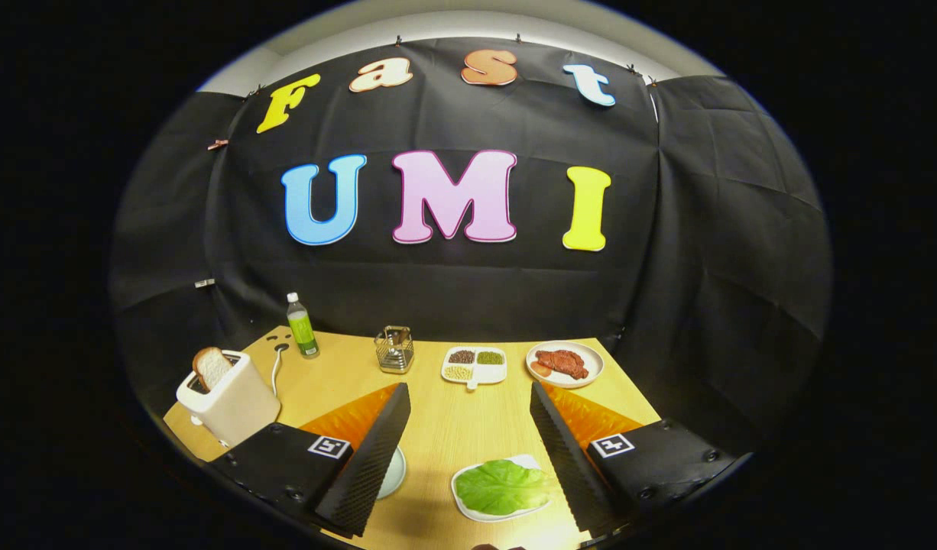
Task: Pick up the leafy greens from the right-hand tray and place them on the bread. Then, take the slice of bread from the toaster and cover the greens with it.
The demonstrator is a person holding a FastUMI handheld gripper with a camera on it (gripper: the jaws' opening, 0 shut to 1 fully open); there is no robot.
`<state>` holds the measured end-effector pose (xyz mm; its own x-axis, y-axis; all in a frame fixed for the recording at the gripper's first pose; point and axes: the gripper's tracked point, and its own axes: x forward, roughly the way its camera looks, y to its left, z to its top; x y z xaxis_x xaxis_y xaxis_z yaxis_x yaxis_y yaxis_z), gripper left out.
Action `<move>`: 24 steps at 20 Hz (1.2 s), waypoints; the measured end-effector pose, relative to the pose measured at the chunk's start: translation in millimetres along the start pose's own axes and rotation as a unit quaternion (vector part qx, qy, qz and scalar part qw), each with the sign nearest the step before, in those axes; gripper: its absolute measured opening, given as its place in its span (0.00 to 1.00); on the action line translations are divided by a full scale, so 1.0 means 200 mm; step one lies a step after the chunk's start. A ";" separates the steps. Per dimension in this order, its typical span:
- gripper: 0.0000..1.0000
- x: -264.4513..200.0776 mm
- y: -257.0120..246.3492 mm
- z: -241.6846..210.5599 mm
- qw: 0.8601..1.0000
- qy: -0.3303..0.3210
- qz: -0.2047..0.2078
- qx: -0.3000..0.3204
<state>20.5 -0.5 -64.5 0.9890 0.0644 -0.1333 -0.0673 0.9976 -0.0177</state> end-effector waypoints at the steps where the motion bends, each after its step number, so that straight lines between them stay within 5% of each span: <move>1: 0.98 0.02 -0.02 -0.06 1.000 0.011 -0.001 0.000; 16: 0.99 0.26 -0.26 -0.97 0.982 0.189 0.026 -0.005; 24: 0.99 0.39 -0.22 -1.24 0.970 0.235 0.054 -0.027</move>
<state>68.1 -46.8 -319.9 0.8070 0.1364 -0.5746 -0.1865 0.9820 -0.0288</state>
